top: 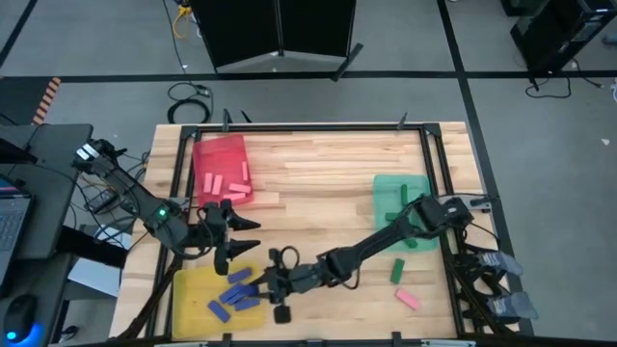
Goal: Sort blocks
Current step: Put the blue block into the yellow bin, then put the pink block into the red bin
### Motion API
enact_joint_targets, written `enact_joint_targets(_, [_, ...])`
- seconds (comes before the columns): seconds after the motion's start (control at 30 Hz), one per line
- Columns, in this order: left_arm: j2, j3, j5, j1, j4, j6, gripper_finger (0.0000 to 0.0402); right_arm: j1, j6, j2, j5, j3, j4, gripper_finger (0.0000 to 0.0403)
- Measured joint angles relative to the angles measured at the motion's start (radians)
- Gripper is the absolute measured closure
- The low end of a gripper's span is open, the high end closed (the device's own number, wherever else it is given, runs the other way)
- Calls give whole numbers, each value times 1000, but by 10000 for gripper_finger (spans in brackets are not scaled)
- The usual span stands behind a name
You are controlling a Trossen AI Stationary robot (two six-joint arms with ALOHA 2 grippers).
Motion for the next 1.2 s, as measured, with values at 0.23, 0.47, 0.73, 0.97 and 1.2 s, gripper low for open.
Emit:
enact_joint_targets(0.23, [-1, 0, -7, 0, 12, 3, 161, 9, -6, 189, -9, 237, -7, 278])
enact_joint_targets(0.47, [-1, 0, -8, 0, 13, 2, 161, 1, -16, 214, -29, 334, -99, 124])
enact_joint_targets(0.73, [-1, 0, -9, 0, 20, -6, 161, 29, -95, 138, 104, 280, -149, 93])
enact_joint_targets(0.97, [0, 0, -10, 1, 66, -6, 161, 78, -73, -93, 289, -108, -66, 170])
enact_joint_targets(1.2, [106, 3, 12, 44, 105, -19, 161, 204, 70, -457, 666, -604, 56, 280])
